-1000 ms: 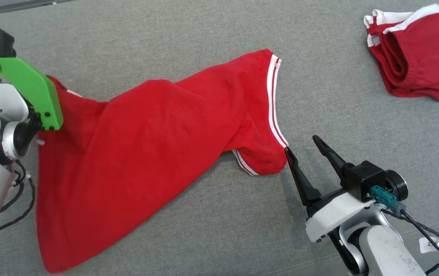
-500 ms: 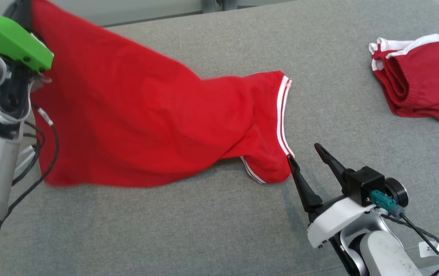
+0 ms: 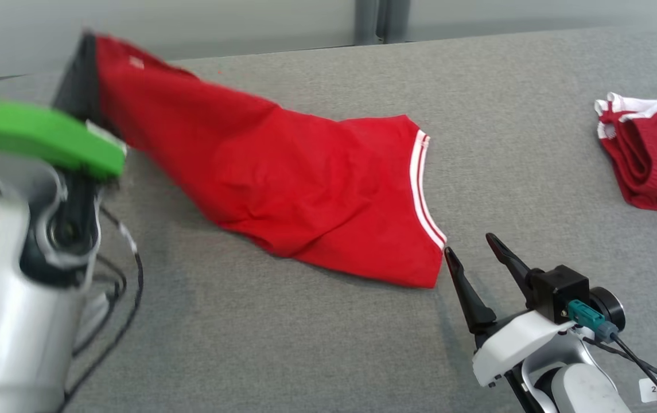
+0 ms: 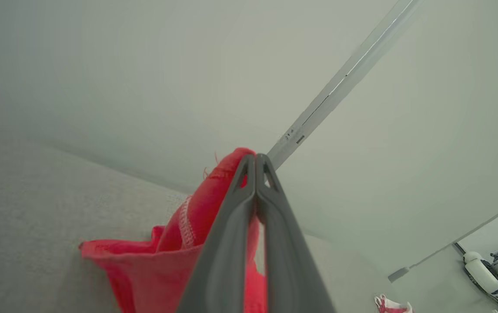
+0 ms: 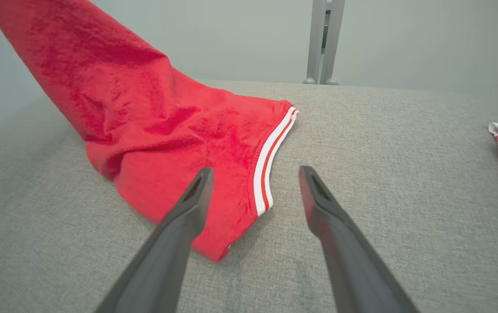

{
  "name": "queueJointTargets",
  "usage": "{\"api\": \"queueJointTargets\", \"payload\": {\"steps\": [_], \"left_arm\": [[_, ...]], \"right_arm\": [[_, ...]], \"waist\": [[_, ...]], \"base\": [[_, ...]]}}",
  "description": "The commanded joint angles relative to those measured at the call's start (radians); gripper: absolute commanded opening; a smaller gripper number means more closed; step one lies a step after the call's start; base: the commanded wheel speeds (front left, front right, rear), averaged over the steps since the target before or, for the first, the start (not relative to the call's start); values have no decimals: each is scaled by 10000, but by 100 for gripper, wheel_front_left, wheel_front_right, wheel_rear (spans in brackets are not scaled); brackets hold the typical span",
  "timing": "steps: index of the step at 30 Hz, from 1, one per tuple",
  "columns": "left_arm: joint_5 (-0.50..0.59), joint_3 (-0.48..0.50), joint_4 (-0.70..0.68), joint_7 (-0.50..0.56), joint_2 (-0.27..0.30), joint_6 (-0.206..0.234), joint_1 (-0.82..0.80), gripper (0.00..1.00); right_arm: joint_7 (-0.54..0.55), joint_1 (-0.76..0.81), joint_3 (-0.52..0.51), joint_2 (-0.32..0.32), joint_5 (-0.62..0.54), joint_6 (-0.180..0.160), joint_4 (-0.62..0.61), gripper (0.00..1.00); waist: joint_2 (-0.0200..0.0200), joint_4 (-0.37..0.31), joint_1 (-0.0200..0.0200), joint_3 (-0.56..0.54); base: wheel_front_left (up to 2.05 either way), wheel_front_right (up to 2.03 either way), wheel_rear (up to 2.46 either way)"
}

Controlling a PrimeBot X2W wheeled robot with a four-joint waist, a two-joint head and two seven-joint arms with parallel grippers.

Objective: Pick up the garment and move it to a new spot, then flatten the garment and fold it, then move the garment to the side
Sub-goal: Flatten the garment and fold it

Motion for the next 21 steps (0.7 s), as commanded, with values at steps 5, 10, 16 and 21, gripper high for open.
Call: {"api": "queueJointTargets", "payload": {"steps": [5,10,16,21], "left_arm": [[-548,471,-1083,-240,352,650,2785,0],[-1479,1276,-1741,-544,167,1218,5496,0],[-1610,1255,-1060,-678,29,1115,6882,0],[-1069,844,-152,-1041,93,804,7086,100]], "right_arm": [[158,395,-208,-74,-78,-10,-227,100],[346,619,-241,-166,-73,-9,-404,100],[526,713,-92,-222,-1,-10,-513,100],[615,743,-2,-315,62,-9,-524,100]], "waist": [[0,673,0,-251],[0,1052,0,-480],[0,1223,0,-711],[0,1244,0,-843]], "base": [[0,0,0],[0,0,0],[0,0,0],[0,0,0]]}}
